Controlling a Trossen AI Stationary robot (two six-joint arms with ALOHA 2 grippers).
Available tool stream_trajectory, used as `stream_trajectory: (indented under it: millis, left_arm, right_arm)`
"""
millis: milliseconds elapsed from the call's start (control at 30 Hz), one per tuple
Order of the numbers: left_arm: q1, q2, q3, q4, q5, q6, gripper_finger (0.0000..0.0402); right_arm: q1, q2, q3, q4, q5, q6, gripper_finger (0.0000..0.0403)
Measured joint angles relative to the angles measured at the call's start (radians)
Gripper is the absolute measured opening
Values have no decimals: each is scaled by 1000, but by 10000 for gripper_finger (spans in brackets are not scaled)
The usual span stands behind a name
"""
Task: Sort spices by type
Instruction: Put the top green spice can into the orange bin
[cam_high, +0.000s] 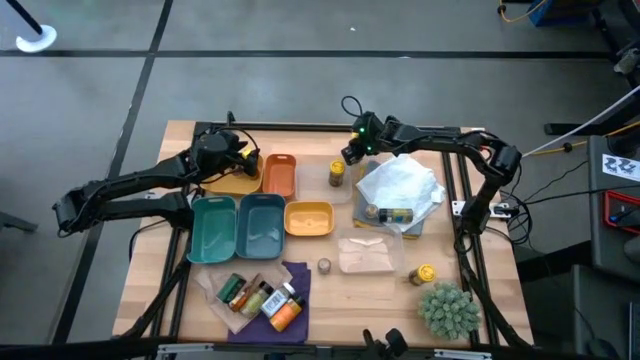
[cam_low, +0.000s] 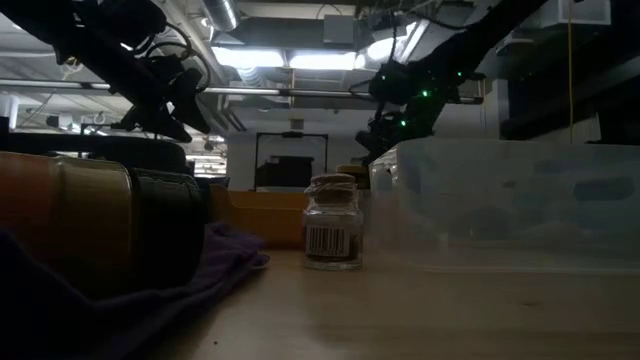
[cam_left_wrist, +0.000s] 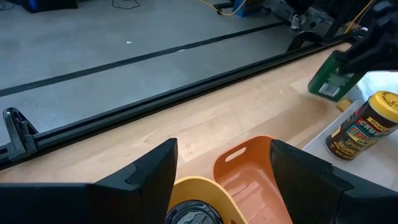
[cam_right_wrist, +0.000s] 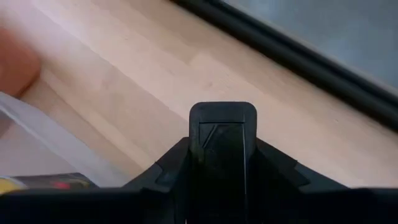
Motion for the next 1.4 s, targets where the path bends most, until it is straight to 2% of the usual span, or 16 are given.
stream_trajectory:
  millis: [433,567,800,1100,1400]
  left_arm:
    - [0,0,0,0,0,0,239]
    - [0,0,0,0,0,0,239]
    - [0,0,0,1,0,13,239]
    - [0,-33,-1,15,0,106,239]
    - [0,-187,-1,12,0,134,239]
  right_arm:
    - [1,-5,428,-311,-2,-138,135]
    - [1,-6,520,-302,-81,-170,135]
    - [46,1,537,-138,-216,-224,134]
    - [179,115,537,50,-253,-334,134]
    - [247,275,536,148,-271,-364,136]
